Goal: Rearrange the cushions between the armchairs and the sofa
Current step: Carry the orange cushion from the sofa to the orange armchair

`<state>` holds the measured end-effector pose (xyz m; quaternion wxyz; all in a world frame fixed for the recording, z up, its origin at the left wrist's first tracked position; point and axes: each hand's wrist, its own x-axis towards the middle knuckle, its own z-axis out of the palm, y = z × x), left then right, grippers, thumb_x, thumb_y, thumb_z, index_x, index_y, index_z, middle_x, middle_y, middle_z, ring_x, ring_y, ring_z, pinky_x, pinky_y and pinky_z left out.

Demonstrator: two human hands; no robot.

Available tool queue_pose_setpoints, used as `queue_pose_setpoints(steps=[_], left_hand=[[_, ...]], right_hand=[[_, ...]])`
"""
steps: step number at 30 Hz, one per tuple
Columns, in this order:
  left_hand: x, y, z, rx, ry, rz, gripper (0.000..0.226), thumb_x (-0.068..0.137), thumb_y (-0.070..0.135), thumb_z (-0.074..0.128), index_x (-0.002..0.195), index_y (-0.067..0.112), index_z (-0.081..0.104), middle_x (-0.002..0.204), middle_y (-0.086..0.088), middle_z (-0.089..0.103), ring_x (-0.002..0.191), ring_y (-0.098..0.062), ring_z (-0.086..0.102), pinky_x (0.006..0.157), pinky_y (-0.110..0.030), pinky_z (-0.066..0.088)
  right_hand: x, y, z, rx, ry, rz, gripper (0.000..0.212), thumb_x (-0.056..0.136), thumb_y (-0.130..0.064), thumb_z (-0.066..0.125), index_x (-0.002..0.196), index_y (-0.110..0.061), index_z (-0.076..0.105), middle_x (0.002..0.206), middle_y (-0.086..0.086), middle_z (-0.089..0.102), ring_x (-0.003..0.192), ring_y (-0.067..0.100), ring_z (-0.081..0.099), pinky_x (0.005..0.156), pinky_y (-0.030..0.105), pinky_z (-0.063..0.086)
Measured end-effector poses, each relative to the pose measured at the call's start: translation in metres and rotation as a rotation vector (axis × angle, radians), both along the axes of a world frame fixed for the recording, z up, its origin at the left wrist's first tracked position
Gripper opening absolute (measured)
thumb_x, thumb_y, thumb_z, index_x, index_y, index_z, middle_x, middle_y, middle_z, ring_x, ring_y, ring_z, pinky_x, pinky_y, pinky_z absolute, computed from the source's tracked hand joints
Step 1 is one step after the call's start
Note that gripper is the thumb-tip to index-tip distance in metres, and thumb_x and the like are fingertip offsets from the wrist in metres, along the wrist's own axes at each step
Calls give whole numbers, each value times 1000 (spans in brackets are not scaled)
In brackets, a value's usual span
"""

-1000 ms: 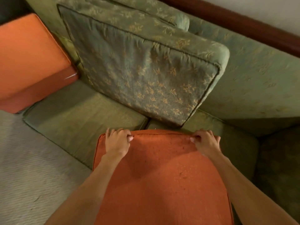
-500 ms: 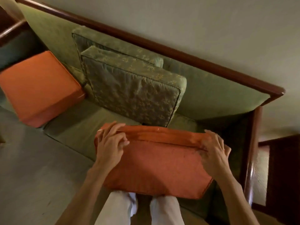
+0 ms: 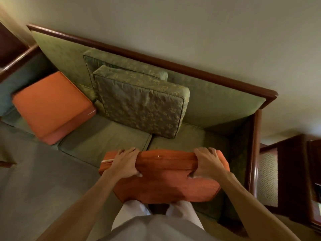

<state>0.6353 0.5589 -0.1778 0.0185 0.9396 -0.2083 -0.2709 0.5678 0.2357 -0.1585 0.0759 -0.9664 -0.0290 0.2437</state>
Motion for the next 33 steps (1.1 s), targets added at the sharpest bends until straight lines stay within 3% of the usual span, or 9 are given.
queue_pose_setpoints(steps=[2,5,9,12,14,17,25,31,33], left_hand=[[-5,-11,12,-69,-17,3,95,61,62,83,137,22,44,141,2,51,129,-22,49,106,-39,31],[-12,-30,33,-156,-139,-26,82,61,59,84,127,26,49,129,9,56,121,-17,54,100,-37,33],[-4,-50,50,-214,-221,-40,79,63,50,86,127,31,43,129,8,49,122,-16,48,105,-37,32],[1,-68,31,-154,-87,-91,98,65,44,85,142,32,26,141,-1,40,133,-25,40,117,-45,23],[2,-78,8,-44,-81,-145,112,64,47,85,151,31,16,148,-6,33,141,-30,30,121,-52,12],[12,-81,-12,-24,-198,-74,107,65,43,86,150,30,23,148,-3,39,141,-27,30,121,-52,8],[49,-83,-13,-90,-202,-301,93,61,56,86,137,26,43,134,2,53,127,-24,44,108,-42,33],[55,-77,16,-132,-167,-481,95,60,58,86,139,26,45,132,4,57,125,-22,48,104,-39,37],[52,-85,37,-159,-173,-600,93,57,61,85,135,29,47,126,8,59,119,-20,50,99,-38,38]], right_hand=[[-8,-10,16,43,-14,-74,75,53,-72,80,104,-26,50,101,-8,56,105,19,57,101,39,34],[-21,-29,44,27,-90,-138,66,55,-67,82,96,-26,51,91,-12,47,87,15,48,89,34,34],[-42,-51,48,24,-219,-170,75,52,-74,71,105,-26,49,106,-12,53,105,18,52,91,40,36],[-44,-44,22,-15,3,-182,111,55,-68,75,145,-22,28,138,0,43,128,26,43,105,54,33],[-43,-25,-3,-88,78,-101,123,58,-66,78,154,-20,15,149,10,35,136,35,36,109,64,25],[-37,-10,-23,-128,-46,-143,113,60,-64,79,150,-17,29,144,12,46,133,35,43,110,62,27],[-36,4,-10,-72,-65,-372,92,67,-54,78,142,-24,34,139,1,46,132,26,39,107,58,27],[-76,35,24,-33,-109,-493,102,59,-82,67,135,-21,39,130,-1,53,121,23,48,101,59,33],[-107,47,43,-42,-161,-577,96,59,-82,65,129,-21,41,124,-3,55,117,21,49,98,56,35]])
